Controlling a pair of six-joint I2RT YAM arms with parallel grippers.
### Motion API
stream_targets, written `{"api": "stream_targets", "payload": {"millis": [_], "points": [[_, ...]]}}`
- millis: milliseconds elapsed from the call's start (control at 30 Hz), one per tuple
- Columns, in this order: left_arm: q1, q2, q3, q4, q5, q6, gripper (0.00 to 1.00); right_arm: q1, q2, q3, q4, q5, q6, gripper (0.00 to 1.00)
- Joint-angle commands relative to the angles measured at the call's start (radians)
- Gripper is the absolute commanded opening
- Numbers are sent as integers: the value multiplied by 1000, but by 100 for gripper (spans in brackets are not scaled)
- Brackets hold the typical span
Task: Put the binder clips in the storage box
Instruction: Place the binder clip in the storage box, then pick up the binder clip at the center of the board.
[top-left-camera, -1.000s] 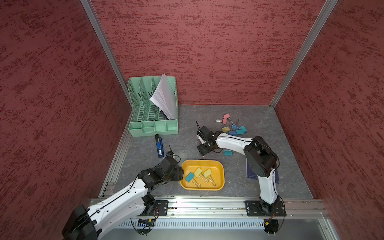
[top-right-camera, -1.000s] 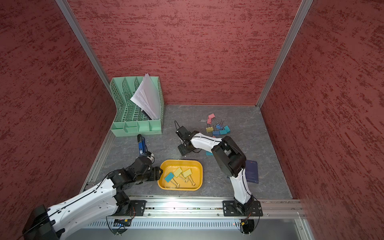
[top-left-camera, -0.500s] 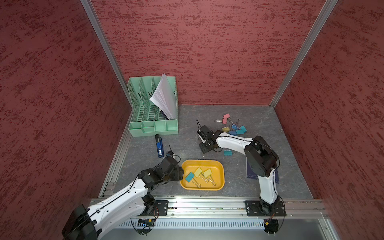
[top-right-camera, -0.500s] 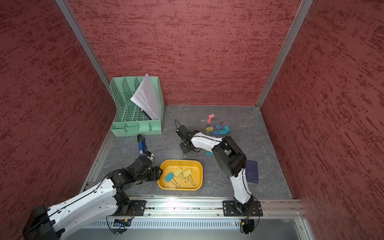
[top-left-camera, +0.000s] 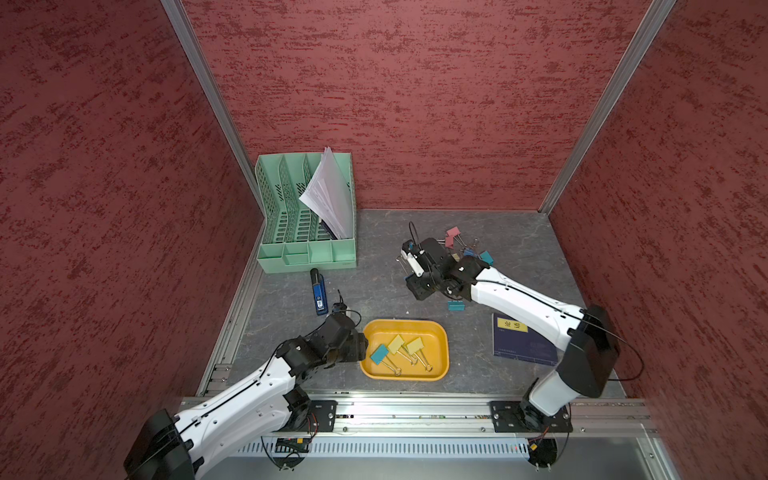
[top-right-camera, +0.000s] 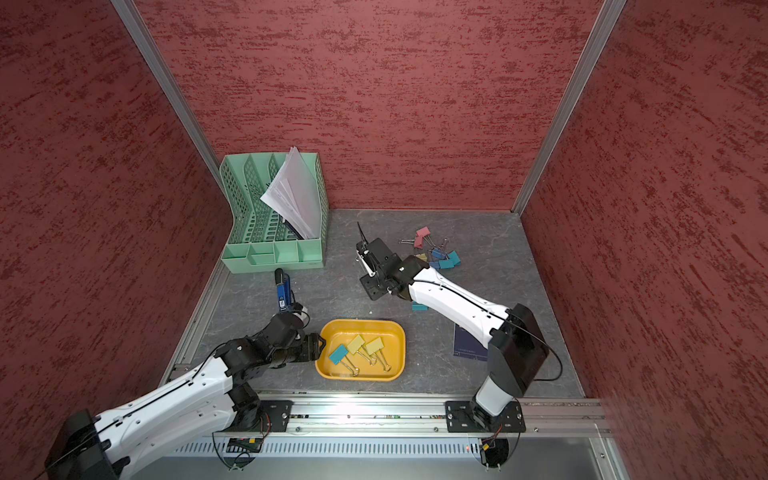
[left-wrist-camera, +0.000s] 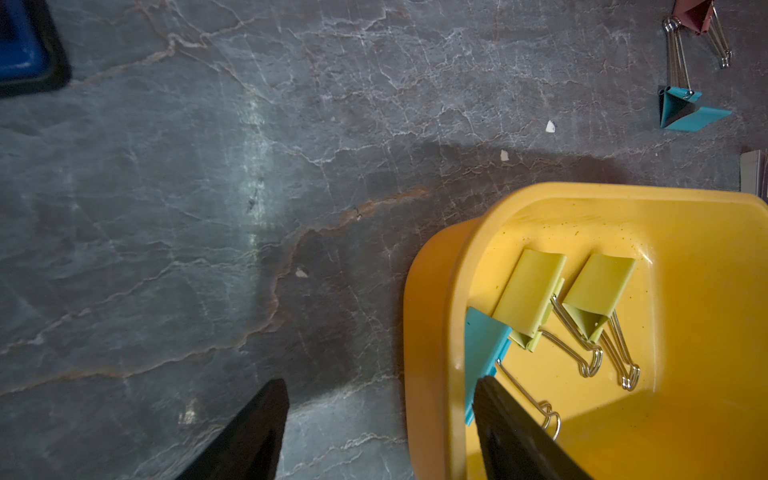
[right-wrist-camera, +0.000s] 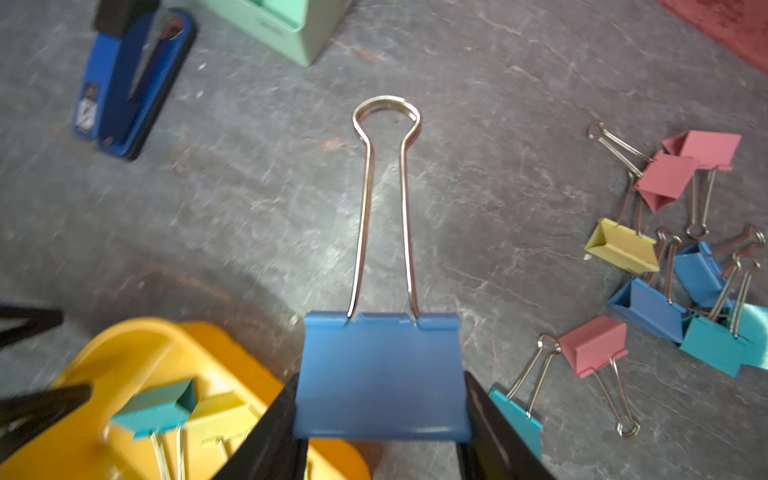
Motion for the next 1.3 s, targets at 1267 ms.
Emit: {"api": "stream_targets", "payload": {"millis": [1267], "points": [[-5,-18,-7,15,1,12,75,198,-191,-370,-170,-40,204,84]]}}
